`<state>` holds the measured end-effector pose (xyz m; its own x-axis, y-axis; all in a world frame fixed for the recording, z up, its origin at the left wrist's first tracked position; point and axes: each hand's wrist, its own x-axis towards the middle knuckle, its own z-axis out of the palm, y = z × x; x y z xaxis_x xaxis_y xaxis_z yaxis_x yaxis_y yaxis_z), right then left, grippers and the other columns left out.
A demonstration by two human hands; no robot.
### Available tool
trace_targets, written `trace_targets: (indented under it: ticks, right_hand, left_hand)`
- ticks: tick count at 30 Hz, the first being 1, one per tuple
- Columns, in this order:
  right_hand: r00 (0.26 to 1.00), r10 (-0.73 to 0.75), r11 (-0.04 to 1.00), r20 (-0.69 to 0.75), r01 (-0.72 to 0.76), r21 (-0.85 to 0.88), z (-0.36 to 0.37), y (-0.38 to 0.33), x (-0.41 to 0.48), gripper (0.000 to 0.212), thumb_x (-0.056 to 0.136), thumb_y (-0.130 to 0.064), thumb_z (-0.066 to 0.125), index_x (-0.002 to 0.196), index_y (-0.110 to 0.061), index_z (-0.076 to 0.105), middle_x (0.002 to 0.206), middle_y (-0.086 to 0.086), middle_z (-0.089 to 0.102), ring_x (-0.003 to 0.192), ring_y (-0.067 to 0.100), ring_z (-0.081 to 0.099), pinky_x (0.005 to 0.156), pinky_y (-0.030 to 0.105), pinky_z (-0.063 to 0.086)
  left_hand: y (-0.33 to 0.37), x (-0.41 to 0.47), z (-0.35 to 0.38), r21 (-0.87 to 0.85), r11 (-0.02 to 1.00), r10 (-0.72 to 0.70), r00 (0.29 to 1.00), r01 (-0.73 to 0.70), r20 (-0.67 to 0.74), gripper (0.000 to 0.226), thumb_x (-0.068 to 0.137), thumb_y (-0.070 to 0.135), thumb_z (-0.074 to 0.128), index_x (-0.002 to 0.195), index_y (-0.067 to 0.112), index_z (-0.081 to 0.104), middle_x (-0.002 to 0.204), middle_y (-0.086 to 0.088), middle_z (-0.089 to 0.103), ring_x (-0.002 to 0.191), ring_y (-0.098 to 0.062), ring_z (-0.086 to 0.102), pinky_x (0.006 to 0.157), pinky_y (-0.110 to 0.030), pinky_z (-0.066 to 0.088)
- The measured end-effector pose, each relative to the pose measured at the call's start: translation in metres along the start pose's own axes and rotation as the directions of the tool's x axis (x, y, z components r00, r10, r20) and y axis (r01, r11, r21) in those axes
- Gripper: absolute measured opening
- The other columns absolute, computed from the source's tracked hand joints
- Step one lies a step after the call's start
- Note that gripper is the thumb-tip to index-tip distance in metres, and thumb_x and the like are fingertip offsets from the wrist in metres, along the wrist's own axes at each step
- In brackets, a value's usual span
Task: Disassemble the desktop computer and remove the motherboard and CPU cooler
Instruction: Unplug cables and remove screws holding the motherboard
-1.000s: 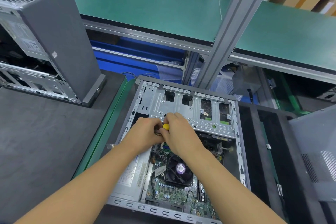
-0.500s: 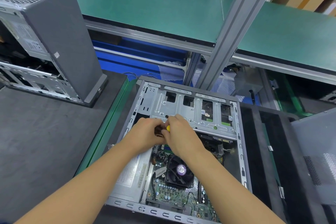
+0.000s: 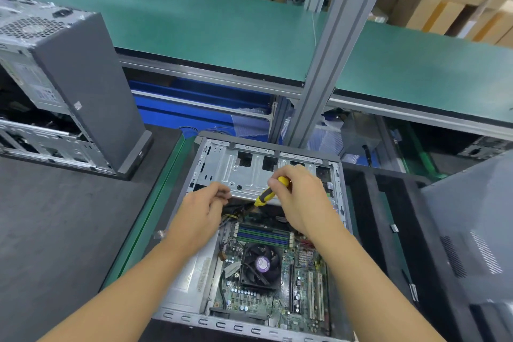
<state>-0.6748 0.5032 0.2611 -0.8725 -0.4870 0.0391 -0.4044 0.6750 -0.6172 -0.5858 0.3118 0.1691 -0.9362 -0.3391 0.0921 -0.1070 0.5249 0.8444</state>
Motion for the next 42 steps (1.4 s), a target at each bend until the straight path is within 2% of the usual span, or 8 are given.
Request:
trace_targets:
  ticks: [8, 12, 19, 24, 31, 33, 37, 42]
  right_hand:
    - [0.989, 0.047, 0.988, -0.143, -0.025, 0.154, -0.031, 0.004, -0.016, 0.01, 0.102, -0.025, 0.051, 0.093, -0.027, 0.056, 0.096, -0.006, 0.054, 0.08, -0.001, 0.048, 0.068, 0.004, 0.034]
    - [0.986, 0.047, 0.983, -0.162, -0.017, 0.185, -0.037, 0.006, -0.027, 0.011, 0.102, -0.024, 0.051, 0.092, -0.026, 0.056, 0.095, -0.006, 0.053, 0.079, -0.003, 0.047, 0.068, 0.006, 0.034]
    - [0.988, 0.066, 0.976, -0.137, -0.036, 0.216, -0.032, 0.013, -0.047, 0.012, 0.103, -0.027, 0.05, 0.093, -0.025, 0.057, 0.093, -0.012, 0.052, 0.079, -0.003, 0.046, 0.065, 0.009, 0.034]
    - [0.983, 0.102, 0.967, -0.156, -0.061, 0.249, -0.028, 0.019, -0.059, 0.009, 0.103, -0.027, 0.05, 0.095, -0.026, 0.056, 0.097, -0.013, 0.051, 0.08, -0.011, 0.046, 0.068, 0.004, 0.034]
    - [0.936, 0.253, 0.914, -0.245, -0.148, 0.379, -0.053, 0.05, -0.087, 0.017, 0.103, -0.036, 0.045, 0.089, -0.028, 0.051, 0.099, -0.002, 0.054, 0.077, 0.02, 0.062, 0.076, 0.043, 0.054]
    - [0.911, 0.302, 0.898, -0.283, -0.172, 0.404, -0.061, 0.061, -0.1, 0.021, 0.103, -0.039, 0.045, 0.088, -0.026, 0.051, 0.094, 0.003, 0.057, 0.073, 0.021, 0.063, 0.074, 0.046, 0.055]
    - [0.837, 0.416, 0.854, -0.355, -0.224, 0.47, -0.082, 0.088, -0.132, 0.028, 0.097, -0.046, 0.055, 0.086, -0.021, 0.052, 0.074, 0.001, 0.066, 0.06, 0.016, 0.066, 0.065, 0.04, 0.057]
    - [0.728, 0.537, 0.796, -0.425, -0.271, 0.542, -0.105, 0.12, -0.179, 0.026, 0.092, -0.046, 0.062, 0.085, -0.022, 0.054, 0.074, 0.0, 0.071, 0.062, 0.013, 0.071, 0.068, 0.04, 0.057]
  left_hand:
    - [0.004, -0.005, 0.007, 0.256, 0.952, 0.097, 0.959, -0.168, 0.268, 0.046, 0.084, 0.061, 0.056, 0.125, 0.042, 0.058, 0.095, 0.026, 0.06, 0.09, 0.003, 0.06, 0.077, -0.022, 0.054]
    - [0.004, -0.005, 0.008, 0.112, 0.988, 0.076, 0.973, -0.102, 0.22, 0.047, 0.08, 0.04, 0.08, 0.124, 0.031, 0.067, 0.087, 0.026, 0.069, 0.082, -0.001, 0.067, 0.074, -0.011, 0.05]
    - [0.005, -0.009, 0.007, 0.187, 0.963, 0.165, 0.974, -0.193, 0.153, 0.014, 0.086, 0.026, 0.077, 0.097, 0.035, 0.078, 0.079, 0.032, 0.069, 0.075, 0.005, 0.067, 0.066, -0.005, 0.044]
    - [0.004, -0.009, 0.009, 0.225, 0.961, 0.123, 0.977, -0.161, 0.173, 0.024, 0.086, 0.018, 0.076, 0.081, 0.04, 0.067, 0.078, 0.026, 0.067, 0.076, 0.003, 0.065, 0.065, -0.005, 0.044]
    - [0.038, -0.017, 0.038, 0.072, 0.988, 0.131, 0.984, -0.14, 0.119, 0.023, 0.092, 0.018, 0.068, 0.087, 0.041, 0.067, 0.079, 0.022, 0.072, 0.074, 0.003, 0.069, 0.072, -0.015, 0.053]
    - [0.062, -0.023, 0.065, -0.023, 0.993, 0.12, 0.958, -0.118, 0.26, 0.018, 0.094, 0.026, 0.065, 0.082, 0.038, 0.068, 0.077, 0.015, 0.073, 0.07, -0.004, 0.07, 0.07, -0.025, 0.056]
    - [0.109, -0.037, 0.118, -0.086, 0.97, 0.241, 0.871, -0.226, 0.428, 0.022, 0.095, 0.037, 0.061, 0.074, 0.034, 0.066, 0.065, 0.014, 0.068, 0.052, -0.003, 0.058, 0.053, -0.011, 0.041]
    - [0.149, -0.047, 0.173, -0.1, 0.927, 0.357, 0.764, -0.362, 0.537, 0.008, 0.088, 0.033, 0.074, 0.083, 0.027, 0.074, 0.069, 0.017, 0.07, 0.065, -0.001, 0.063, 0.062, -0.016, 0.048]
